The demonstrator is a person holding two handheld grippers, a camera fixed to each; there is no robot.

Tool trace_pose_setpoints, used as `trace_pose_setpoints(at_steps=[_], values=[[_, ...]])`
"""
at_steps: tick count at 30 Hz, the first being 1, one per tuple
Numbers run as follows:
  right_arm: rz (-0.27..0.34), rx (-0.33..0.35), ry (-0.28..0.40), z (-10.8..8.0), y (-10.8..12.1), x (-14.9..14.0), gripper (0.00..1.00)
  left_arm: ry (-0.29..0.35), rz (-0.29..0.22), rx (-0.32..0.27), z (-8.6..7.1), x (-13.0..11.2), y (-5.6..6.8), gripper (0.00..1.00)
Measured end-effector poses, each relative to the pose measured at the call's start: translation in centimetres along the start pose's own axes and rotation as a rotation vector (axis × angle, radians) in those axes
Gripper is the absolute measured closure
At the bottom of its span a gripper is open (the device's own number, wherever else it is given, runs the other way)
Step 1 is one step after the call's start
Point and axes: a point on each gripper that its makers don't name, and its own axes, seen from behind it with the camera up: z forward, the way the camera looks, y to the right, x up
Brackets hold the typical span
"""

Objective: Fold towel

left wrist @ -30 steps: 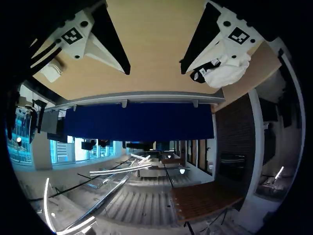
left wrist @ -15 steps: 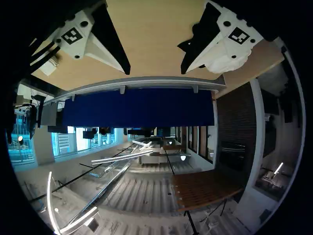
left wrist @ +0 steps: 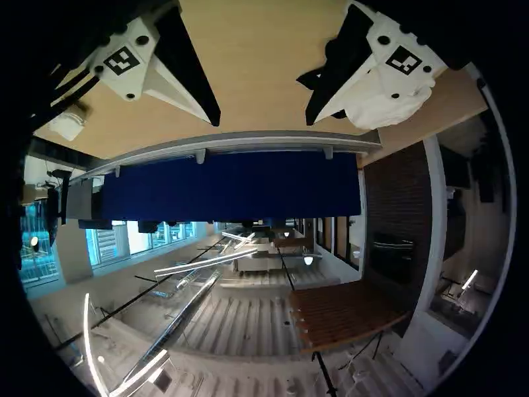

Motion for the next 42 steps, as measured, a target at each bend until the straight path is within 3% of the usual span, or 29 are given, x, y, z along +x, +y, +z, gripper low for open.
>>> trace_pose_setpoints(at_steps=[6,18,24,27,33,42], values=[[0.008,0.003,0.002,0.8,-1.3,-1.3,0.00,0.018,0.018,0.014,0.2,-2.8,-0.1,0.04],[0.023,-0.006,0.029,2.8,-2.0,-0.4,0.00,0.057,-0.034,0.044,1.4,-6.6,-0.9,0.04],[-0.018,0.010,0.031,3.7,-2.9,-0.5,0.00,0.048,-0.069,0.044,2.2,-9.5,-0.8,0.04],[-0.024,0.027,0.030,4.2,-3.4,-0.8,0.00,0.043,-0.059,0.038,2.7,-10.7,-0.4,0.04],[-0.022,0.045,0.034,4.9,-4.2,-1.4,0.00,0.050,-0.027,0.036,3.3,-11.6,0.2,0.04],[-0.015,0.056,0.026,5.9,-4.2,-2.0,0.00,0.047,-0.027,0.049,3.8,-11.8,-0.3,0.04]])
